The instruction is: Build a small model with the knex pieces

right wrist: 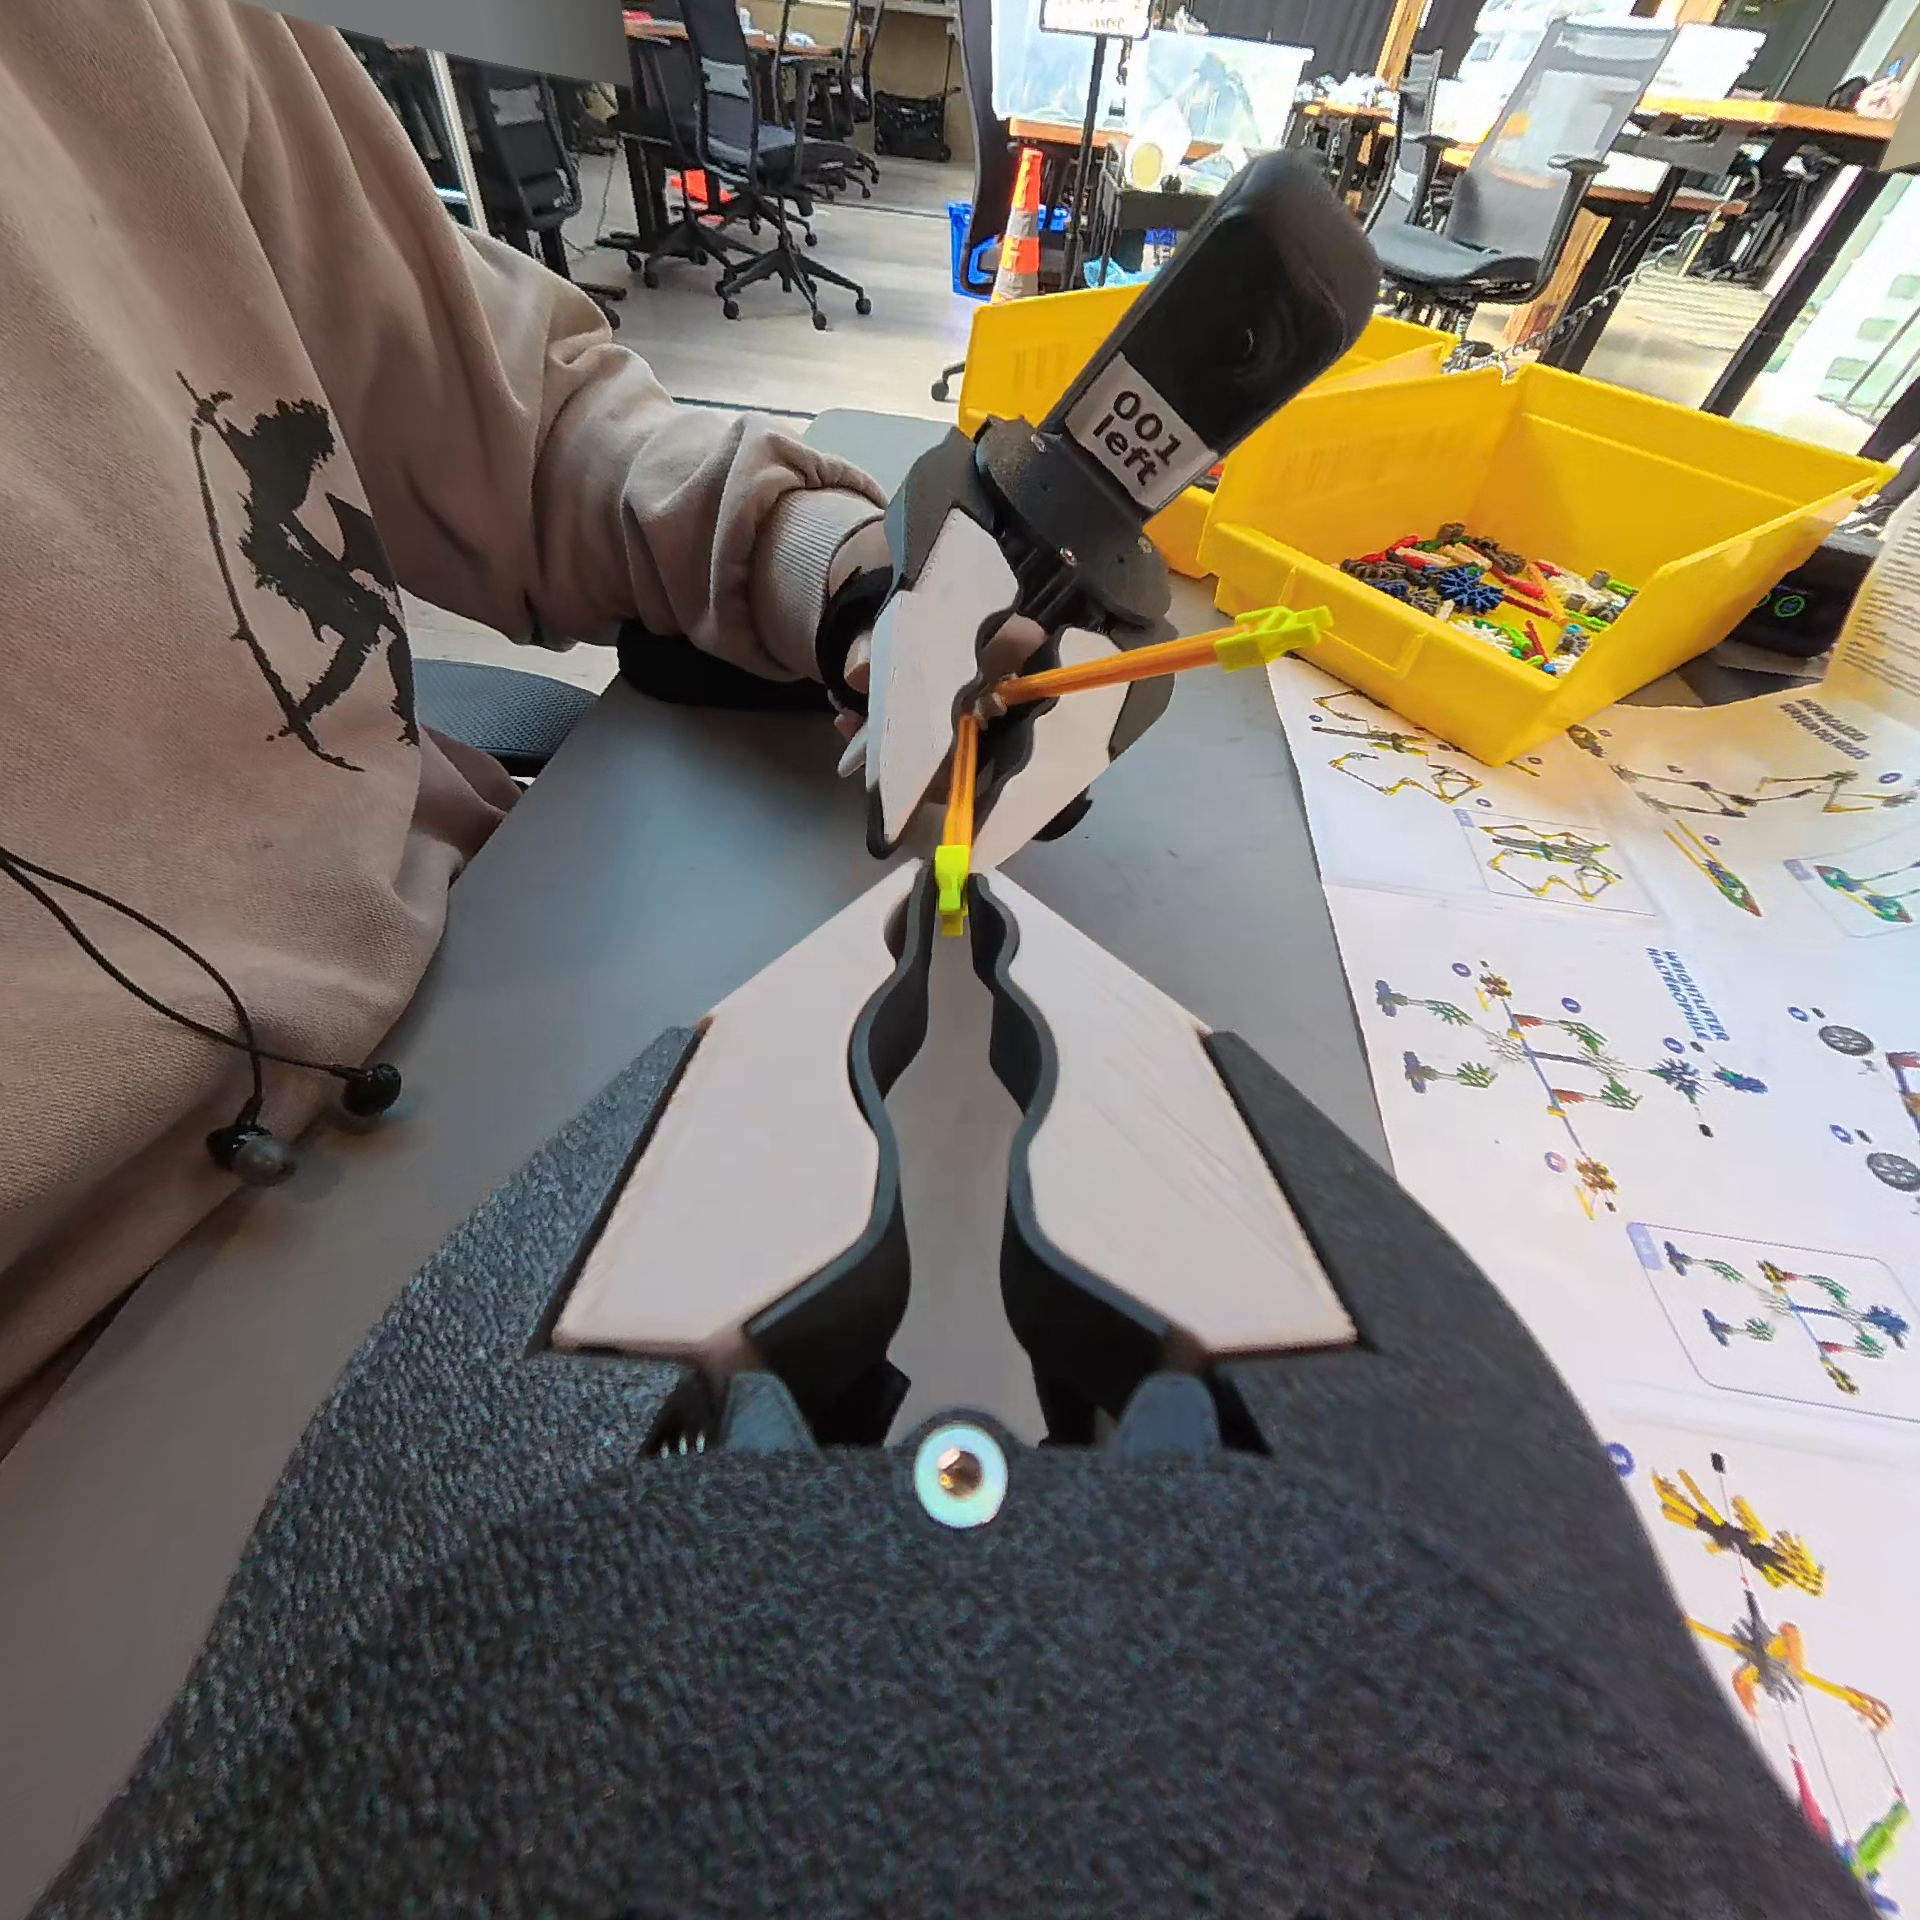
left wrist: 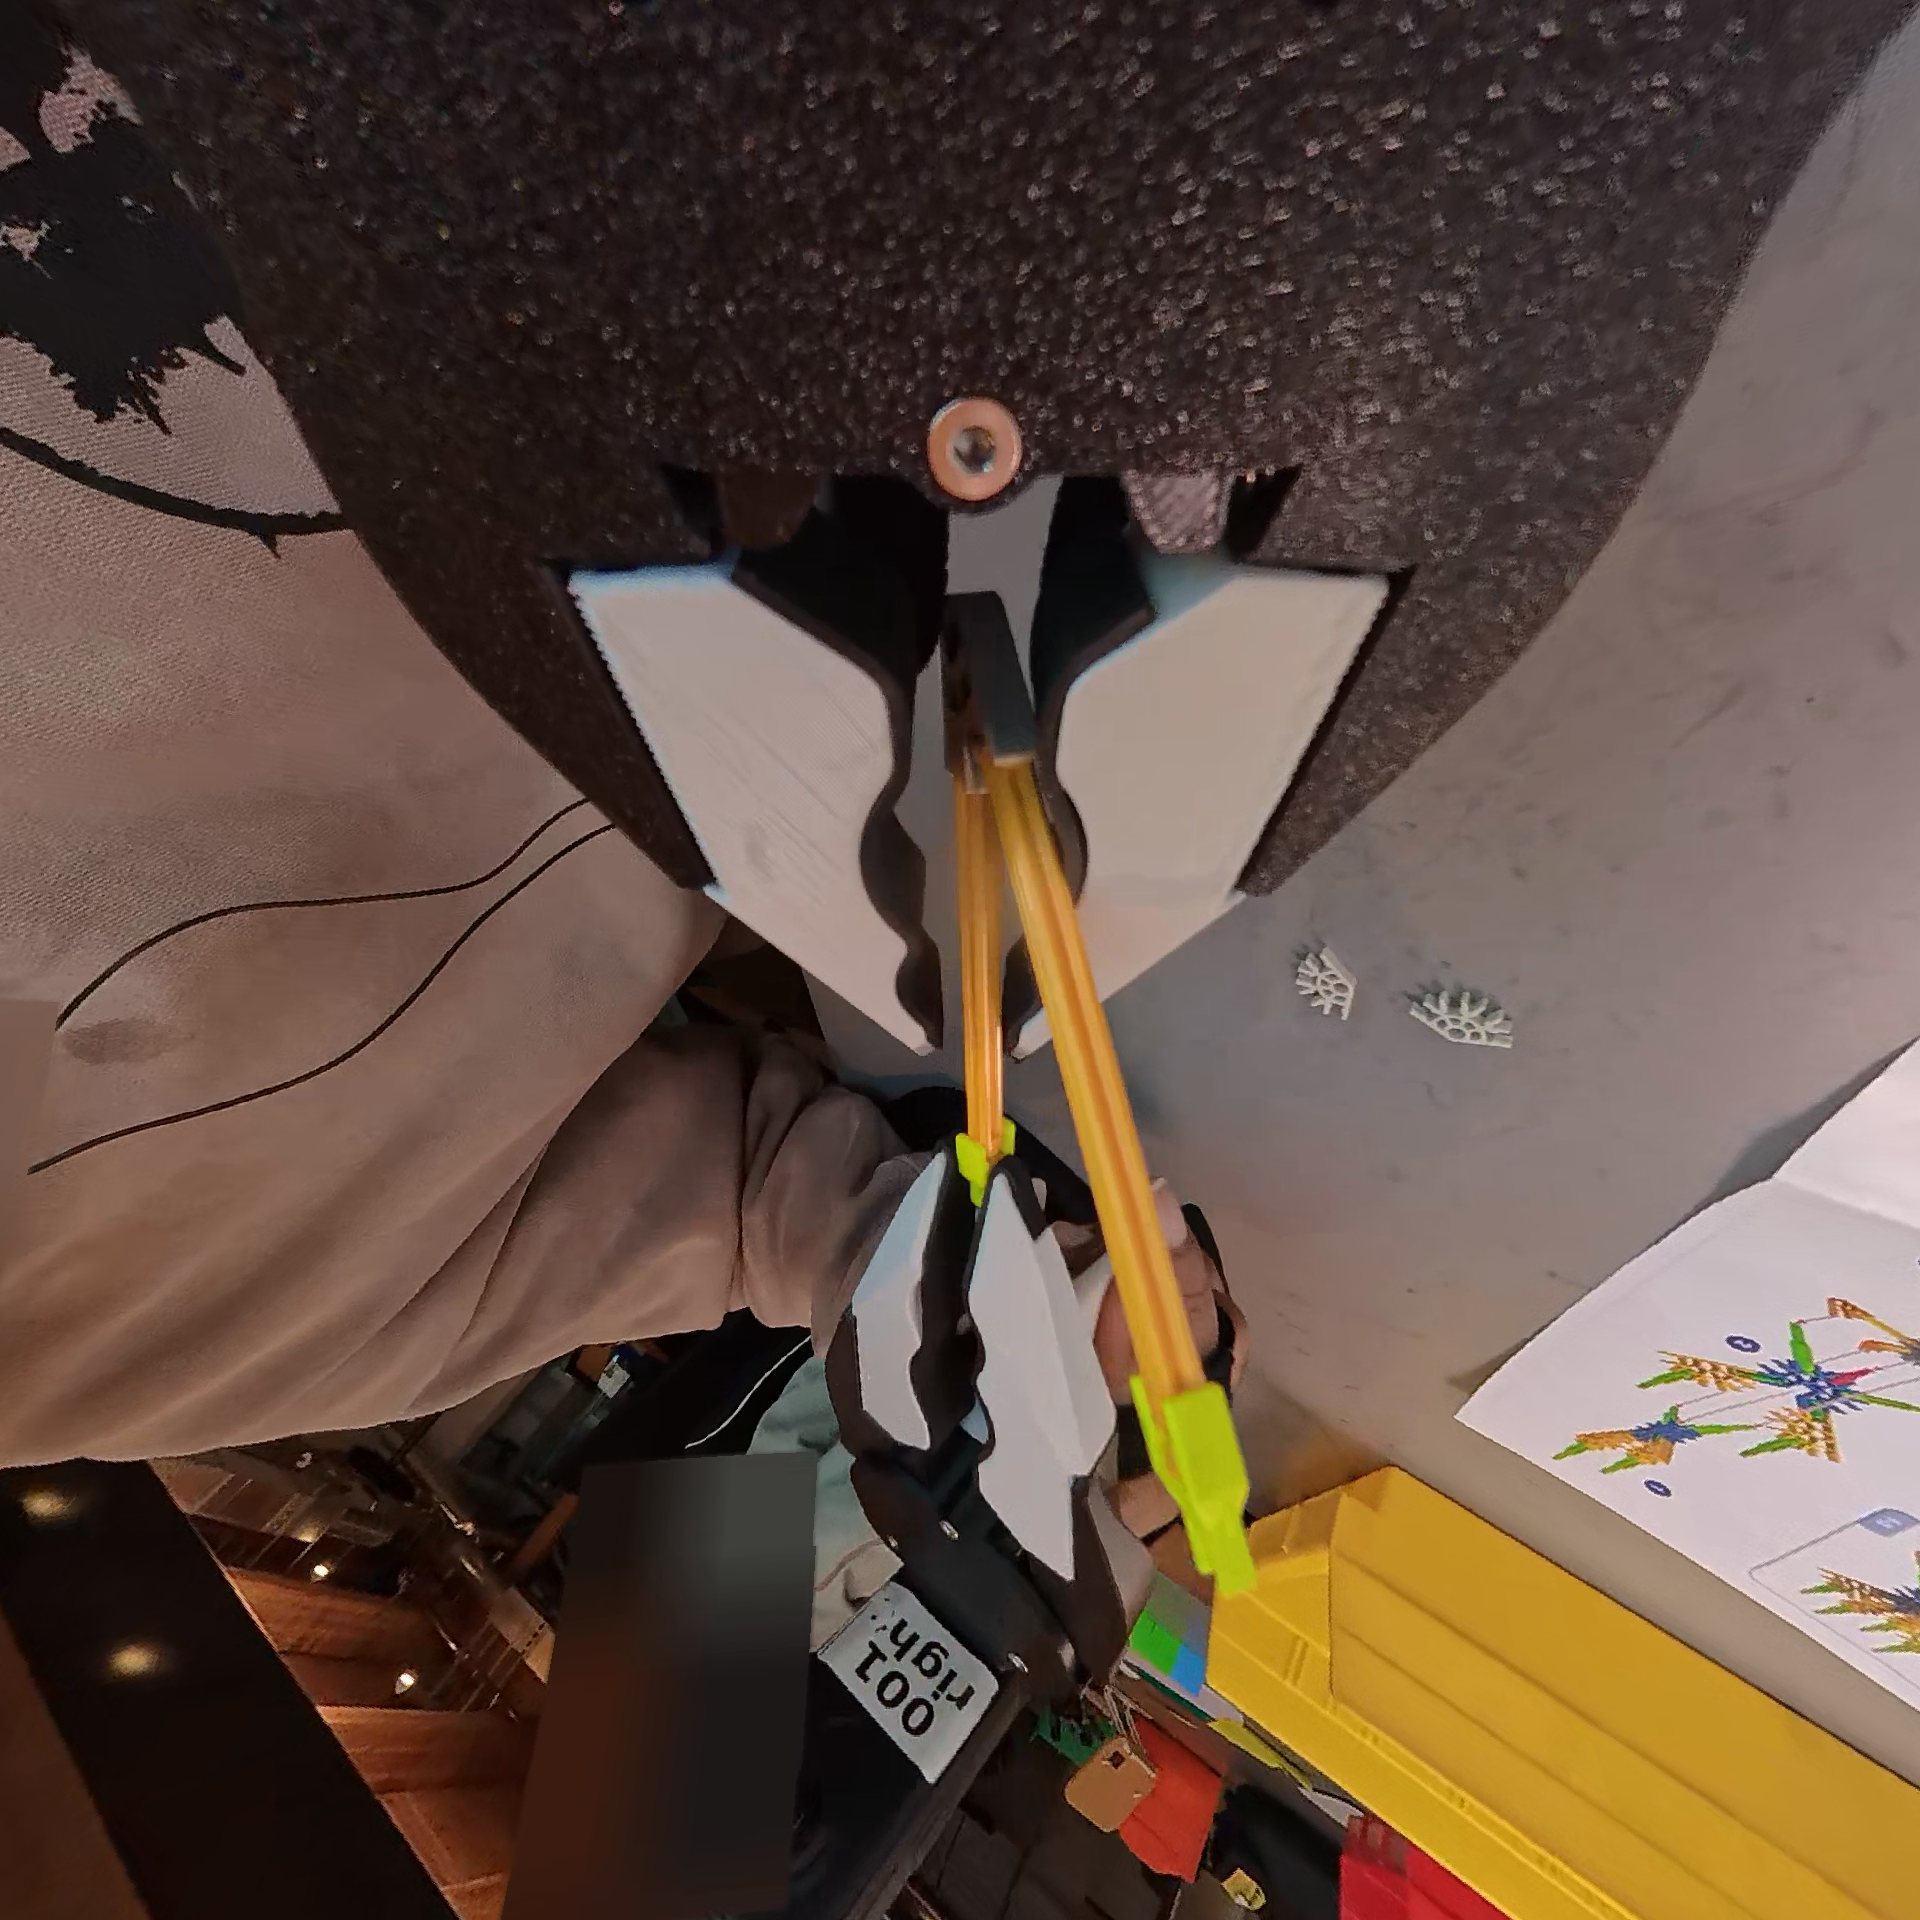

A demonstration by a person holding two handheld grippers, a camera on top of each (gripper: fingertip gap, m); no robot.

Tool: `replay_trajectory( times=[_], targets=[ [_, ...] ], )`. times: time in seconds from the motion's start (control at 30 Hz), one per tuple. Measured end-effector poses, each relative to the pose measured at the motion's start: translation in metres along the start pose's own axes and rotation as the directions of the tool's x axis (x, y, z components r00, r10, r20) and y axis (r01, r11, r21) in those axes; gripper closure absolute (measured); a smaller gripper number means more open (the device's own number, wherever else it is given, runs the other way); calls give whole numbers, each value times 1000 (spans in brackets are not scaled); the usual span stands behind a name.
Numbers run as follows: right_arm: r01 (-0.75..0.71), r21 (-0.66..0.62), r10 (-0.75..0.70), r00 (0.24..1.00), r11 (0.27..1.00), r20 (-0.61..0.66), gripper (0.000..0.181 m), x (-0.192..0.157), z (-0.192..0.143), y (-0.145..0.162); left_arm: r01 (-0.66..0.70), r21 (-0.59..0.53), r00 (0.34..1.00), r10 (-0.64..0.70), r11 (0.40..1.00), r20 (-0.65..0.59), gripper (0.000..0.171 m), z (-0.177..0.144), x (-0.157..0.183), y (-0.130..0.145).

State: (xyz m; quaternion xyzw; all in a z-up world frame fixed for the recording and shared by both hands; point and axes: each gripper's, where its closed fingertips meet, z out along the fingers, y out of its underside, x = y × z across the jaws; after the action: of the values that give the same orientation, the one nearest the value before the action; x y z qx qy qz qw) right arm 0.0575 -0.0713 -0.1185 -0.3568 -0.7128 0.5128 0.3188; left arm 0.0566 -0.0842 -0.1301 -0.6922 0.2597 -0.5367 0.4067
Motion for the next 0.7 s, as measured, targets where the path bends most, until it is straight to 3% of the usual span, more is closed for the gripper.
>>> replay_trajectory(
  times=[0.13, 0.37, 0.7],
  targets=[
    [-18, -11, 18, 1000, 1000, 24, 177, -3, 1, 4, -58, -15, 997, 59, 998, 41, 157, -2, -3, 0],
    [-19, -20, 19, 999, 1000, 33, 175, -5, 2, 6, -121, -36, 989, 123, 992, 76, 166, -2, -3, 1],
    [59, -69, -61, 998, 996, -26, 177, 1, 2, 12, -71, -18, 994, 72, 997, 78, 167, -5, -7, 0]
  ],
)
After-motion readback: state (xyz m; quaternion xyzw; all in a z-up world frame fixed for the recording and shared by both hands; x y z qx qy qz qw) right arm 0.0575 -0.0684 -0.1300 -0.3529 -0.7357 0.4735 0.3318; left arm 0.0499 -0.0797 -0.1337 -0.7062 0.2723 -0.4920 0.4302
